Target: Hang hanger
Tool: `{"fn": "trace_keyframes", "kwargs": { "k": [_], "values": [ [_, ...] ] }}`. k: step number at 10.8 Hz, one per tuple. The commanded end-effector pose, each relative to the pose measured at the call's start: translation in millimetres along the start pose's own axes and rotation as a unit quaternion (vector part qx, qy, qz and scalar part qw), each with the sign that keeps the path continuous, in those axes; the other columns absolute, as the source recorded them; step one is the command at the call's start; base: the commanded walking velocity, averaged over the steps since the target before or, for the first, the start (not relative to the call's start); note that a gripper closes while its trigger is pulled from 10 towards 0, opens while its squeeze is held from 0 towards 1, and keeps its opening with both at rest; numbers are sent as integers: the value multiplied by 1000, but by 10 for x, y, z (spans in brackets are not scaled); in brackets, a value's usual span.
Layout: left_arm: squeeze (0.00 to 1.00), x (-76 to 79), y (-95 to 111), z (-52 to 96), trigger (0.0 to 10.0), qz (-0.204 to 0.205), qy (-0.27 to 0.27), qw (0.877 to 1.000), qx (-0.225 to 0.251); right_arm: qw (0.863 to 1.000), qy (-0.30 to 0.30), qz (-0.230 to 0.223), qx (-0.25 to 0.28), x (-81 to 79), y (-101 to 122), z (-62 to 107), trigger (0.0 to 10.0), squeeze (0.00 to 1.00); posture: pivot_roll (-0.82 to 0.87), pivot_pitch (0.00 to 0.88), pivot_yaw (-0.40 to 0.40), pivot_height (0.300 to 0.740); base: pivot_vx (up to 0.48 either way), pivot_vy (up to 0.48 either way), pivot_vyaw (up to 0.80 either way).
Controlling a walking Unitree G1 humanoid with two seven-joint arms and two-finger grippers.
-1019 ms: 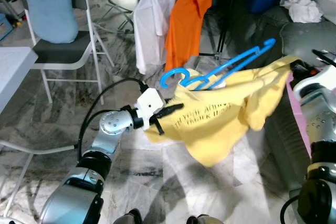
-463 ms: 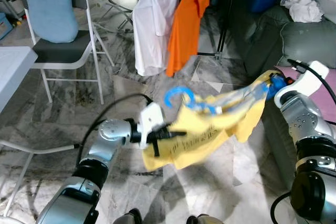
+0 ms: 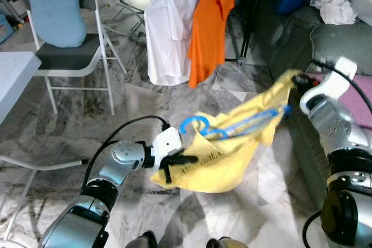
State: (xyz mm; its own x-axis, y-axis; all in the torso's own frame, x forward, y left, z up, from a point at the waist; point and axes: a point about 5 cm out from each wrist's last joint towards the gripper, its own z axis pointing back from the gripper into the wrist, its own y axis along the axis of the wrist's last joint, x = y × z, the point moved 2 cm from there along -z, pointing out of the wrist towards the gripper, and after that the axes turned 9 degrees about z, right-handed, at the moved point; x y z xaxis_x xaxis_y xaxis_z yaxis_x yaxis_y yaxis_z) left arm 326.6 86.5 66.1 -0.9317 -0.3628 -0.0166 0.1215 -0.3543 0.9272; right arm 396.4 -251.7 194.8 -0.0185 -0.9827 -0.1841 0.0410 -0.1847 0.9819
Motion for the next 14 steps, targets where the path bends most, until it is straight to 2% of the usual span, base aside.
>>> {"fn": "trace_keyframes", "kwargs": {
  "k": [1,3,5,8,9,10,12,14],
  "values": [
    [0,-51,-235,113,10000,23,40,998,-41,999,2,21,44,62,275,70,0,0,-233,161,5,740,0,0,0],
    [0,-151,-200,144,10000,53,92,994,-8,997,15,69,27,49,176,129,0,0,-236,162,12,740,0,0,0],
    [0,-240,-131,178,10000,75,121,989,24,998,11,70,-1,56,-8,190,0,0,-230,170,28,740,0,0,0],
    [0,-222,-238,181,10000,64,135,989,-6,997,30,72,-8,-48,-86,256,0,0,-241,176,41,740,0,0,0],
    [0,-182,-314,154,10000,34,137,989,-40,996,42,72,-9,-111,-85,275,0,0,-245,178,40,740,0,0,0],
    [0,-164,-356,128,10000,31,144,988,-54,996,55,72,-8,-198,-77,277,0,0,-249,178,39,740,0,0,0],
    [0,-72,-400,-17,10000,18,152,986,-72,994,87,70,-14,-514,-137,235,0,0,-265,186,41,740,0,0,0],
    [0,-75,-407,-66,10000,23,183,980,-72,987,150,57,-30,-1125,-385,326,0,0,-263,193,61,740,0,0,0]
  ]
}}
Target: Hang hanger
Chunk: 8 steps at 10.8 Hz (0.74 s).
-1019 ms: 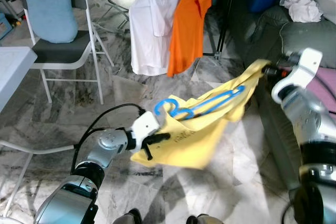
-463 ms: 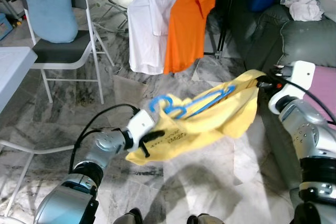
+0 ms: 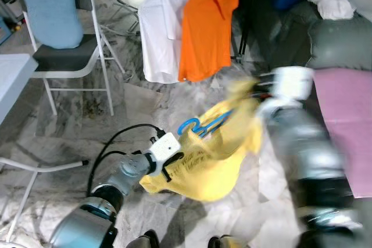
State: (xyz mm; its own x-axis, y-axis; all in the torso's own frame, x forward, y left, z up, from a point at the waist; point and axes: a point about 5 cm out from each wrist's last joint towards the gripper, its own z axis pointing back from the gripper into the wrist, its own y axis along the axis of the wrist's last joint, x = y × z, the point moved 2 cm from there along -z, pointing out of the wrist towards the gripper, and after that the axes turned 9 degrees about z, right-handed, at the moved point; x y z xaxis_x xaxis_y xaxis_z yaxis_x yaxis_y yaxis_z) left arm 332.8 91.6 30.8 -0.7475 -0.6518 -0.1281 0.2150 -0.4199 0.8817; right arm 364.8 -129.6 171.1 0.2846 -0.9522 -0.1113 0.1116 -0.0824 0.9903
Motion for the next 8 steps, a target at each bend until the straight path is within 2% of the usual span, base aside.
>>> {"fn": "trace_keyframes", "kwargs": {
  "k": [1,2,3,4,6,7,8],
  "values": [
    [0,-40,-62,16,10000,11,22,1000,-14,1000,22,12,2,-200,-24,4,0,0,-264,198,70,740,0,0,0],
    [0,-28,-42,-8,10000,28,30,999,-8,999,43,20,-10,-366,-128,10,0,0,-262,200,74,740,0,0,0],
    [0,-2,-32,-37,10000,37,35,999,-8,998,56,23,-16,-454,-190,36,0,0,-262,199,75,740,0,0,0],
    [0,0,-21,-54,10000,47,43,998,-7,998,61,23,-20,-478,-204,49,0,0,-261,198,75,740,0,0,0],
    [0,-50,92,-109,10000,93,87,992,12,995,90,37,-37,-534,-268,101,0,0,-253,191,67,740,0,0,0],
    [0,-95,155,-117,10000,122,105,987,29,993,103,46,-46,-557,-315,126,0,0,-251,188,64,740,0,0,0],
    [0,-175,263,-122,10000,170,126,976,55,987,131,66,-64,-609,-413,159,0,0,-248,187,61,740,0,0,0]
  ]
}}
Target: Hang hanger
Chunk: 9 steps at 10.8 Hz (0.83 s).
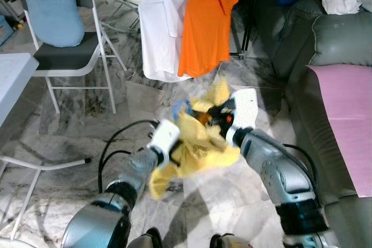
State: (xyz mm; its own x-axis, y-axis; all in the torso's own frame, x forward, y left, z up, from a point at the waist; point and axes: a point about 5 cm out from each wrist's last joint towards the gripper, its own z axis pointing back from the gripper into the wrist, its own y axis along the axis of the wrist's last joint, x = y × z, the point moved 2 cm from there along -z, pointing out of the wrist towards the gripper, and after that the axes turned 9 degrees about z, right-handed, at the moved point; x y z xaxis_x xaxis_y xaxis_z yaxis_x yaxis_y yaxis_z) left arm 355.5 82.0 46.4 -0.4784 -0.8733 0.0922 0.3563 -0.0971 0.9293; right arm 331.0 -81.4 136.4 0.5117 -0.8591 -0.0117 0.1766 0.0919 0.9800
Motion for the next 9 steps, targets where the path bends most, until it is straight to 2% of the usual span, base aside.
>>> {"fn": "trace_keyframes", "kwargs": {
  "k": [1,3,7,8,9],
  "values": [
    [0,-35,194,-33,10000,30,15,999,36,999,52,9,-4,-196,-32,5,0,0,-241,182,59,740,0,0,0],
    [0,-28,411,-74,10000,62,19,995,72,994,102,31,-31,-346,-178,18,0,0,-234,175,57,740,0,0,0],
    [0,-66,622,-92,10000,90,30,990,104,986,132,64,-78,-379,-469,141,0,0,-250,172,50,740,0,0,0],
    [0,-67,623,-93,10000,91,30,990,104,985,129,75,-88,-356,-526,161,7451,0,-253,171,48,740,0,0,0],
    [0,-65,630,-89,10000,84,24,990,106,985,105,93,-97,-263,-577,175,10000,0,-258,171,43,740,0,0,0]
  ]
}}
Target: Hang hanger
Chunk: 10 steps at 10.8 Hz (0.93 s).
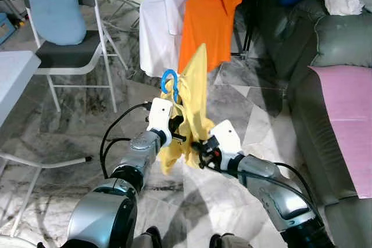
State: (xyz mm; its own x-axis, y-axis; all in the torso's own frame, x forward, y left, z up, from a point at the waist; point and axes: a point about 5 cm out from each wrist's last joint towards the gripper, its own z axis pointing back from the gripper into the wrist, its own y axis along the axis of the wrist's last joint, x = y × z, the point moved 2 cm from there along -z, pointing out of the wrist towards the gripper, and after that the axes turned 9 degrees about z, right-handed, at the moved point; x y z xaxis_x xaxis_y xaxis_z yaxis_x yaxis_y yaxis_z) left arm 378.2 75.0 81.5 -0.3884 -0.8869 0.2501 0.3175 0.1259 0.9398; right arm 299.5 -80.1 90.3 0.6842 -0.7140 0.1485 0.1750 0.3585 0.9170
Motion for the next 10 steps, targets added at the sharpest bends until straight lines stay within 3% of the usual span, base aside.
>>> {"fn": "trace_keyframes", "kwargs": {
  "k": [1,3,6,7,8,9,10],
  "values": [
    [0,-18,207,-20,10000,-10,-4,999,35,1000,-25,12,-13,62,-125,41,10000,1000,-262,168,36,740,0,0,0],
    [0,-30,180,4,10000,-25,-21,999,29,997,-67,41,18,213,-100,157,10000,1000,-266,164,29,740,0,0,0],
    [0,-50,218,9,10000,-46,-24,998,31,994,-30,105,24,88,-212,237,10000,1000,-260,168,28,740,0,0,0],
    [0,-53,231,16,10000,-65,-38,997,25,990,-41,131,24,146,-218,280,10000,1000,-269,172,33,740,0,0,0],
    [0,-63,239,24,10000,-75,-48,996,20,988,-62,138,23,239,-221,317,10000,1000,-278,175,35,740,0,0,0],
    [0,-67,203,74,10000,-129,-102,986,-9,976,-151,157,25,615,-214,491,10000,1000,-278,175,36,740,0,0,0],
    [0,-86,174,106,10000,-150,-122,981,-22,972,-166,164,22,725,-220,568,10000,1000,-275,178,36,740,0,0,0]
  ]
}}
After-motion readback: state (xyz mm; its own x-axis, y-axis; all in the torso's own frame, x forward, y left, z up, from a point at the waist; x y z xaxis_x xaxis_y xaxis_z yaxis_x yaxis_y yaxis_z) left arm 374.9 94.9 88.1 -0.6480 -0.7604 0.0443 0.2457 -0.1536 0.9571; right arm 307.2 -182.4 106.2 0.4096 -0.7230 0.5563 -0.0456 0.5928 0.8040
